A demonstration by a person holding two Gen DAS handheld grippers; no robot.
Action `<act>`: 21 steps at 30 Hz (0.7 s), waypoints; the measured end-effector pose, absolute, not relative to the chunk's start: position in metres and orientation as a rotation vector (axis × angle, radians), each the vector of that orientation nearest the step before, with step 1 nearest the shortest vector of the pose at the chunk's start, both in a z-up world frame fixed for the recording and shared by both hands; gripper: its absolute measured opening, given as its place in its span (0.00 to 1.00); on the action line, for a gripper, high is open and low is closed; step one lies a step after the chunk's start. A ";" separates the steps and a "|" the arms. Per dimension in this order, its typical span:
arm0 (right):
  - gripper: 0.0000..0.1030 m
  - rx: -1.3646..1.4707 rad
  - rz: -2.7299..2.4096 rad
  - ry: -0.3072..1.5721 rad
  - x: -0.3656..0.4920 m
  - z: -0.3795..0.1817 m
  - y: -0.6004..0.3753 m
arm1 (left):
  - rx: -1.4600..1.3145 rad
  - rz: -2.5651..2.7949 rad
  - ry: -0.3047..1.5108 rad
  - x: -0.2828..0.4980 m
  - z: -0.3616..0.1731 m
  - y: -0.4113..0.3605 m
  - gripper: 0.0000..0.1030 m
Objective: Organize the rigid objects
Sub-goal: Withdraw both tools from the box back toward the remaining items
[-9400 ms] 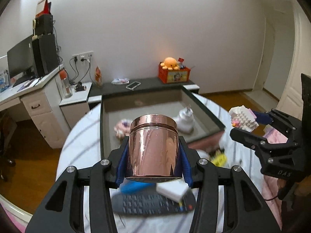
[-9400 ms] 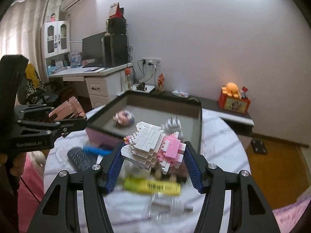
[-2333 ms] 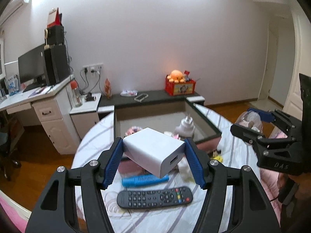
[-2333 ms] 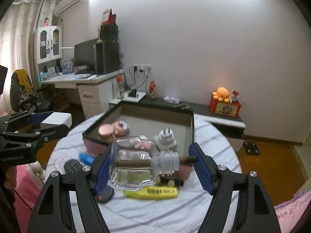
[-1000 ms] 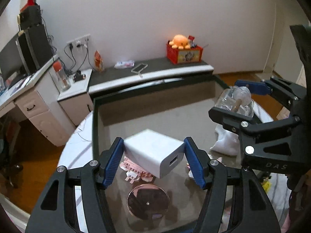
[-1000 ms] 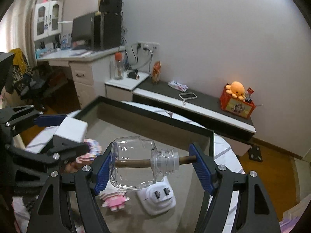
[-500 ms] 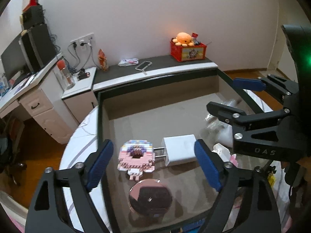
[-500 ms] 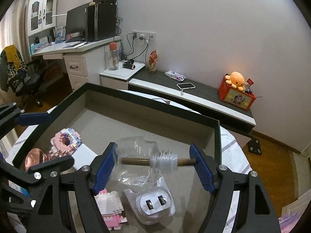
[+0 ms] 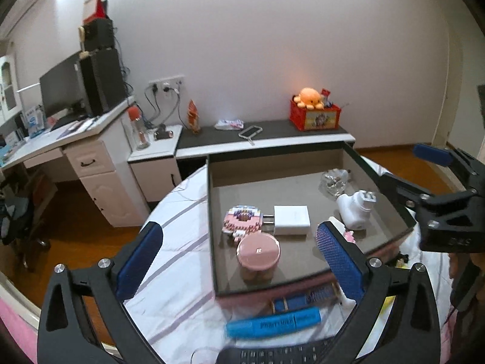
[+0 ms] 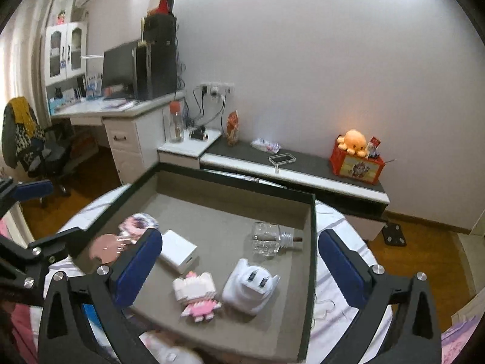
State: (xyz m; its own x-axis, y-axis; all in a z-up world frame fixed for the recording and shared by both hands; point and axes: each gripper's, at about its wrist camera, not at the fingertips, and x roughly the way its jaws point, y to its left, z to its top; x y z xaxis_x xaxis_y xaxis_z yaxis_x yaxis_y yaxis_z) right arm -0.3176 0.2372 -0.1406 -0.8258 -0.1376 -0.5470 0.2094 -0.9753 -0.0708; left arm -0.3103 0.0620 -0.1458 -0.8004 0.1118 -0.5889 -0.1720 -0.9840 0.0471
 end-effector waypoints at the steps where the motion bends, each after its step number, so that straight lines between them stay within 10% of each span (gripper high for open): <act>1: 1.00 0.815 -2.832 0.182 -0.311 -0.137 0.237 | -0.897 2.866 0.136 -0.300 -0.142 0.058 1.00; 21: 1.00 0.710 -2.967 -0.019 -0.172 -0.119 0.266 | -0.873 2.906 0.062 -0.188 -0.141 0.027 1.00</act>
